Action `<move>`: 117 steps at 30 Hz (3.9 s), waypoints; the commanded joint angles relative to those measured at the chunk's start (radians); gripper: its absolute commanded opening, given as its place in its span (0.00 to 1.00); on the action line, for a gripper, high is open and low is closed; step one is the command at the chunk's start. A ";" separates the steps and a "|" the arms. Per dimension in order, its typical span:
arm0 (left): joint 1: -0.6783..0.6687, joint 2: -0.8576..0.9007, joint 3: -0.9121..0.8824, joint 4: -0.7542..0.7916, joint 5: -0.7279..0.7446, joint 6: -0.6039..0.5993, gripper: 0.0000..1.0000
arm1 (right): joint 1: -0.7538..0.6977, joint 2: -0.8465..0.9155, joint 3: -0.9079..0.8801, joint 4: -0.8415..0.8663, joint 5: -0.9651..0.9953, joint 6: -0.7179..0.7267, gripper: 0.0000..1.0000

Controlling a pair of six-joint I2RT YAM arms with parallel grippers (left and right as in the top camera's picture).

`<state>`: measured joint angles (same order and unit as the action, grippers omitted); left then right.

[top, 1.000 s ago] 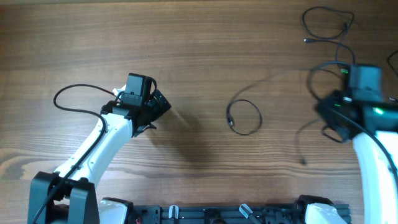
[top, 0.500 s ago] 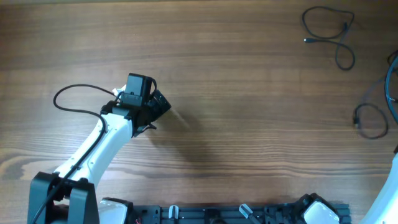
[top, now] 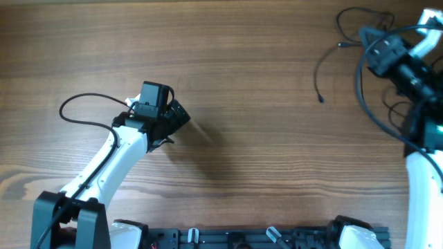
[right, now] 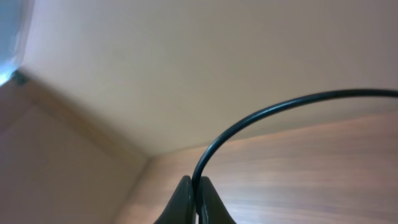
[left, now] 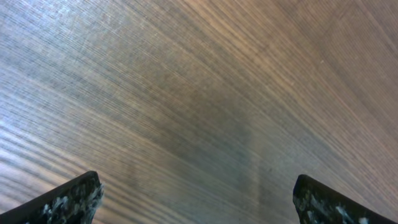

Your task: Untangle cables

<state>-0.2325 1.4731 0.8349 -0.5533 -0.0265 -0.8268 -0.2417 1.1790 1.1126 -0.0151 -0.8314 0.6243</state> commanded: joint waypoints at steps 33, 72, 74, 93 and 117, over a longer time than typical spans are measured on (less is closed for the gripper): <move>0.006 -0.007 -0.003 0.003 -0.012 0.012 1.00 | 0.018 0.353 -0.058 -0.592 0.886 1.044 0.26; 0.006 -0.007 -0.003 0.003 -0.012 0.012 1.00 | 0.018 -0.340 -0.058 -1.049 0.441 -0.225 1.00; 0.006 -0.007 -0.003 0.003 -0.012 0.012 1.00 | 0.018 -0.341 -0.058 -1.050 0.422 -0.226 1.00; 0.006 -0.007 -0.003 0.003 -0.012 0.012 1.00 | 0.018 -0.861 -0.061 -1.058 0.446 -0.471 1.00; 0.006 -0.007 -0.003 0.003 -0.012 0.012 1.00 | 0.210 -1.176 -1.108 0.102 0.727 -0.464 1.00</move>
<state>-0.2325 1.4734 0.8345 -0.5503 -0.0292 -0.8268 -0.0399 0.0204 0.0090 0.0834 -0.2035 0.1623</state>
